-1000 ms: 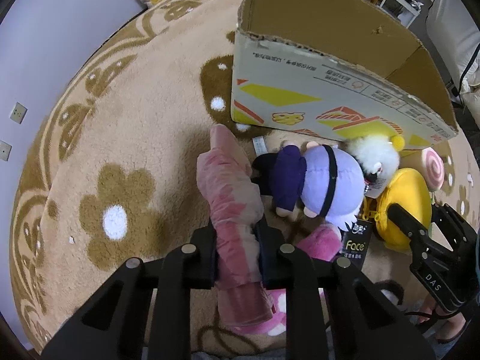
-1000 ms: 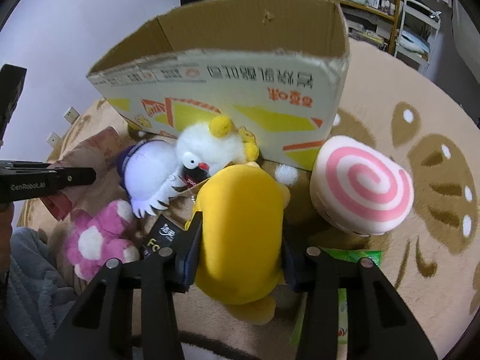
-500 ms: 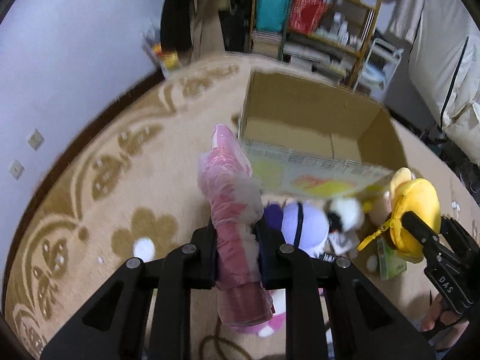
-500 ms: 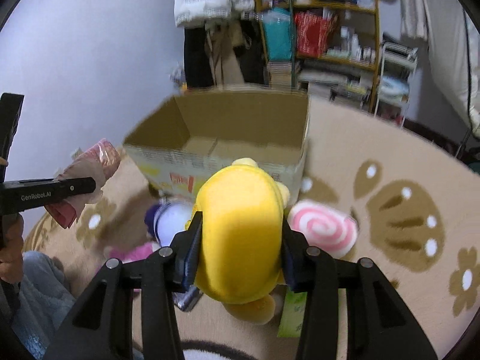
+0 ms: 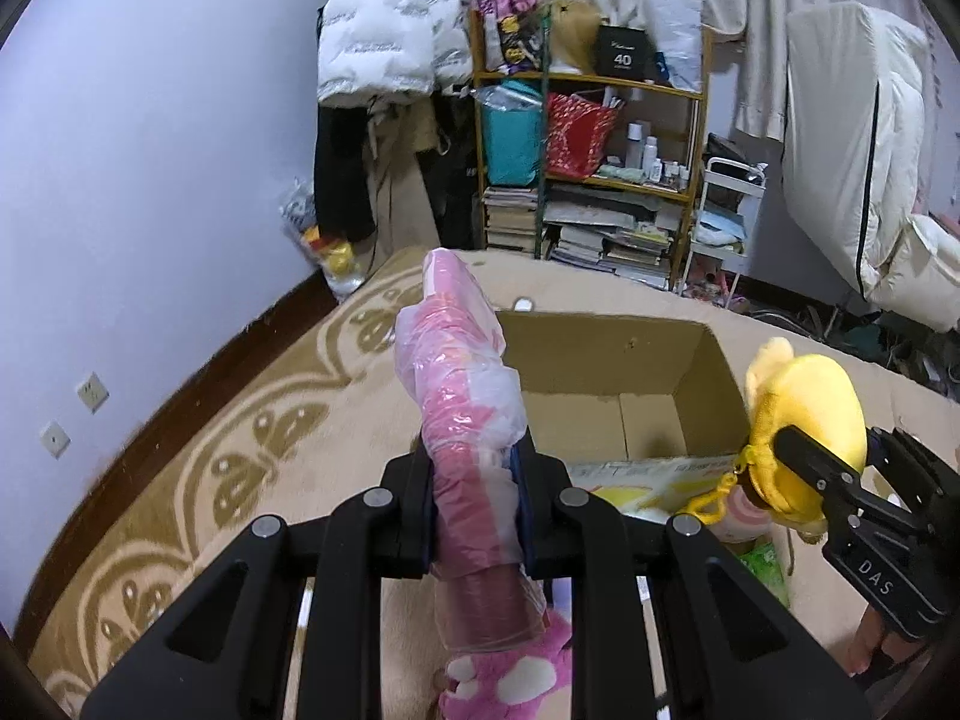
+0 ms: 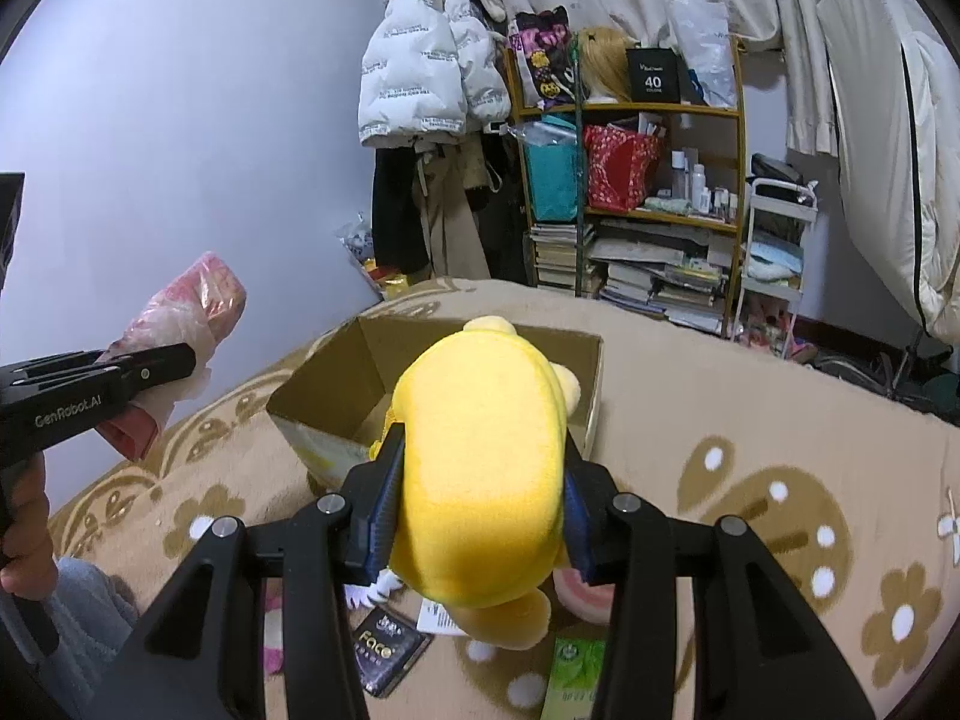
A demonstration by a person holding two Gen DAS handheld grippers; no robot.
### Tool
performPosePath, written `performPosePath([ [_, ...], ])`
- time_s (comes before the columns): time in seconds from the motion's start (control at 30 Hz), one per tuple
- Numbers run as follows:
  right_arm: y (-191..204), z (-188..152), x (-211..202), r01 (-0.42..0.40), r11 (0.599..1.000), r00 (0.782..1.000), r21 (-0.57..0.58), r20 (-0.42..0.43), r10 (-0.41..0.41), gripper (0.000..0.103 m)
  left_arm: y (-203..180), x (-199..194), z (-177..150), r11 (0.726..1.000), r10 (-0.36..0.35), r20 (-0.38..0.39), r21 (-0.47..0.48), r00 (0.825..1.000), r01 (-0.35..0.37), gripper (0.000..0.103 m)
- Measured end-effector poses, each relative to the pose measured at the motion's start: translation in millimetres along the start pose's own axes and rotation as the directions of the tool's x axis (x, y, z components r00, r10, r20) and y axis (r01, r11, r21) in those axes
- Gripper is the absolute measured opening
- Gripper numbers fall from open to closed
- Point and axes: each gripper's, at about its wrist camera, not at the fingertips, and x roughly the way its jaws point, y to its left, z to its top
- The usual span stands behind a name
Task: Organize soft objects
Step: 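Lift and carry the pink roll and yellow plush over the cardboard box with both grippers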
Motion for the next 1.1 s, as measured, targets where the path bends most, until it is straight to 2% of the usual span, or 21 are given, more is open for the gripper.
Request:
performPosePath([
  [0.53,-8.8,35.5,23.0,0.010,1.000,0.997,-0.019,0.075,-0.008,0.048,-12.8,23.1,23.5,0.999,-0.005,0.094,0.051,0.996,0.000,0.019],
  [0.67,-8.9,40.1,32.9,0.015,1.000,0.997,-0.024,0.082,-0.013,0.048,-12.4,36.5,25.8,0.999,-0.026,0.079,0.046,0.997,0.022,0.019],
  [0.8,-11.9,42.8,38.8,0.015,1.000,0.997,-0.022,0.080,-0.013,0.049,-12.6,48.0,22.8,0.998,-0.012,0.080,0.069,0.997,0.007,0.019],
  [1.1,-18.5,41.1,66.3,-0.006,1.000,0.999,-0.010,0.051,0.007,0.049,-14.4,77.0,15.9,0.997,-0.034,0.024,0.068,0.999,0.032,0.020],
])
